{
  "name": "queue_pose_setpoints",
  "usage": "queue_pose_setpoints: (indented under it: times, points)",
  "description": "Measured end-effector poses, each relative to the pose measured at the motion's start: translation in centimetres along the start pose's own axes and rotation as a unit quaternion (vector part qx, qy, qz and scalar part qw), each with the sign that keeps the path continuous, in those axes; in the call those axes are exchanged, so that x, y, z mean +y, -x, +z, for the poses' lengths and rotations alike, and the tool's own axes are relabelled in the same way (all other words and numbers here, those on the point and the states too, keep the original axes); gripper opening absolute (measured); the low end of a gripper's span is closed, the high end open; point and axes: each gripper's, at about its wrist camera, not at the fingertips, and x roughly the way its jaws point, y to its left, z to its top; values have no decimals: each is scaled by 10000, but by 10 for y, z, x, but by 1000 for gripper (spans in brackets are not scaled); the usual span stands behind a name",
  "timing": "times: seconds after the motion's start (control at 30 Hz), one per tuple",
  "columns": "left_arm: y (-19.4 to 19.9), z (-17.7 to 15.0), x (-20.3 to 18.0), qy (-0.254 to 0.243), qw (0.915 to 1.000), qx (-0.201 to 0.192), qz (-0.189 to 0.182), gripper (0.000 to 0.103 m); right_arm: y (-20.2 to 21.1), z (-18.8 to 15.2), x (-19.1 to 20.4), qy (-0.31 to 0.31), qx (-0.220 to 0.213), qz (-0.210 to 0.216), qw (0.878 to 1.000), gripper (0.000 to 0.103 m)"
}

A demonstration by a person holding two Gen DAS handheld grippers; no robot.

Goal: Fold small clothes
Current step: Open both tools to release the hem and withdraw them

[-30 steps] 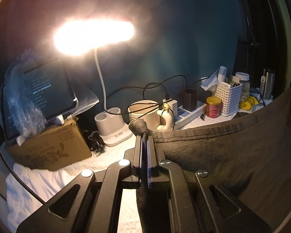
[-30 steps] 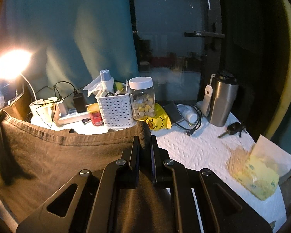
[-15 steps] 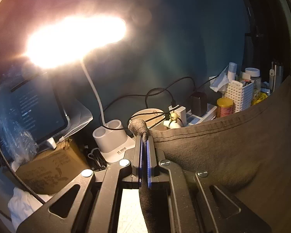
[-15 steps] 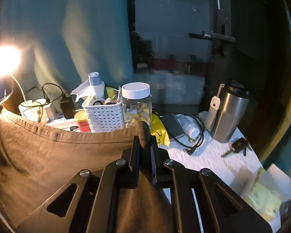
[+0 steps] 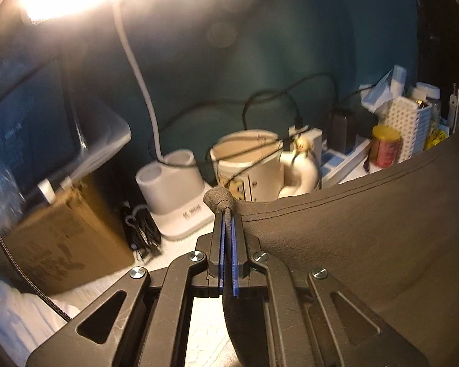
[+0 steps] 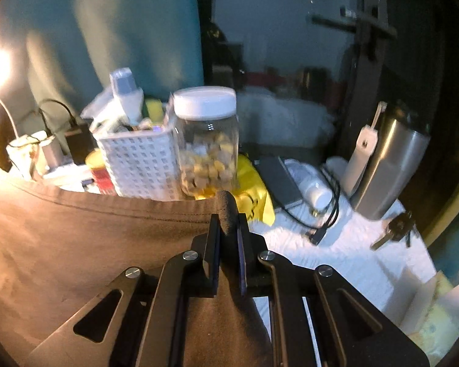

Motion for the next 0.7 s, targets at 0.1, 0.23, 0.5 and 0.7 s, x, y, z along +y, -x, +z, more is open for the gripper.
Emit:
queue_pose_setpoints:
  times: [0.1, 0.23, 0.5, 0.7]
  points:
    - [-9, -6, -2, -4, 9999, 131, -17, 2, -14, -5, -2, 6, 232, -71, 9997, 11]
    - [-20, -10, -5, 5, 9996, 283, -13, 2, -26, -12, -4, 93, 475, -454, 9978, 12]
    - [-41, -22, 5, 448, 9933, 1065, 69, 5, -20, -16, -22, -194, 639, -657, 9956, 21]
    - [-27, -24, 8, 558, 9920, 1117, 171, 5, -5, -14, -21, -241, 595, -646, 9958, 22]
